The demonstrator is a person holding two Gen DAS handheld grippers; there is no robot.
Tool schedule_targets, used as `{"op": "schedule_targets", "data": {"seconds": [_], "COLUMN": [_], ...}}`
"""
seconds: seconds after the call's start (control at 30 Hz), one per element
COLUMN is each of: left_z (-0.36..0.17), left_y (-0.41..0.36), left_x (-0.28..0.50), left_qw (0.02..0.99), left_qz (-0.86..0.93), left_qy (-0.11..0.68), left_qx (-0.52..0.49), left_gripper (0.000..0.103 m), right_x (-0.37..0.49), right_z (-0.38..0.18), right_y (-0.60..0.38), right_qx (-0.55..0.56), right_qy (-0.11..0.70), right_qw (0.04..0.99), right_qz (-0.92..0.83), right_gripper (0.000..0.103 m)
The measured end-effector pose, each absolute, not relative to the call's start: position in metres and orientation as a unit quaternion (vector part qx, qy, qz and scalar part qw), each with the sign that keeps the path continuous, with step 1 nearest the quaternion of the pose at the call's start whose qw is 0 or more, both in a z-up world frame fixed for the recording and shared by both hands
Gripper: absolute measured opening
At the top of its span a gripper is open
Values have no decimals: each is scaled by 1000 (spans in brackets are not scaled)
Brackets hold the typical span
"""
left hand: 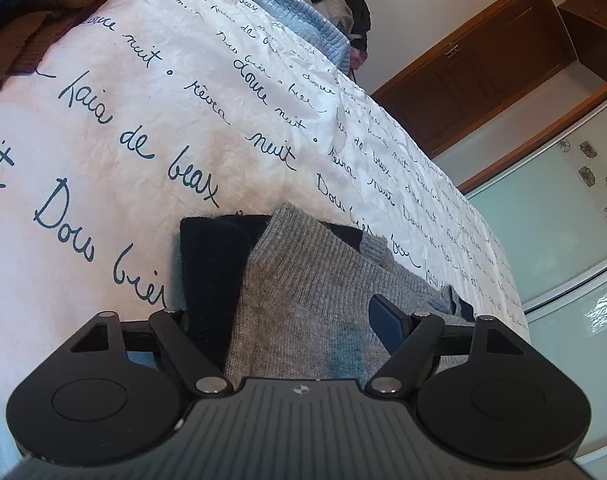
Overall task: Fold small clothes
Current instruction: 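Move the left gripper to the side edge of the folded sweater while the right gripper follows, then close both grippers on the side edge of the folded grey sweater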
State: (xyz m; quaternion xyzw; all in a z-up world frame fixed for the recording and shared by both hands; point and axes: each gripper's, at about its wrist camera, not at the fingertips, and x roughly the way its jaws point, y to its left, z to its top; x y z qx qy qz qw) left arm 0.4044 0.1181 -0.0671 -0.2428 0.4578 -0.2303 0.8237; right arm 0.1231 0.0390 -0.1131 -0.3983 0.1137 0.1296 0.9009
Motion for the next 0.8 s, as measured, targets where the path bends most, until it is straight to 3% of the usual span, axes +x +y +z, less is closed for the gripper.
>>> {"op": "schedule_targets", "data": {"seconds": [0.1,0.17,0.23,0.3,0.5,0.8], "left_z": [-66,-65,-66,-67,-54,-8], "left_y": [116,114,113,117,107,85], "left_x": [402,401,402,403,392,371], "left_qw": [833,840,846,841,860,886], "left_qz": [-219,-207,-190,-190,-173,-157], "left_qy": [455,454,459,464,451,417], "left_qx": [-227,-211,-194,-202,-164,-127], "left_gripper": [65,50,25,14,12,11], "right_x": [121,116,114,113,113,114], "right_z": [-115,-115,-115,-116,-110,-55], "right_y": [40,40,43,45,39,-29], "right_qx": [-405,-407,-413,-418,-393,-167], "right_qy": [113,111,112,114,125,162], "right_qw": [897,895,892,888,894,946], "right_qz": [138,144,147,152,176,227], "right_gripper": [39,28,22,15,8,7]}}
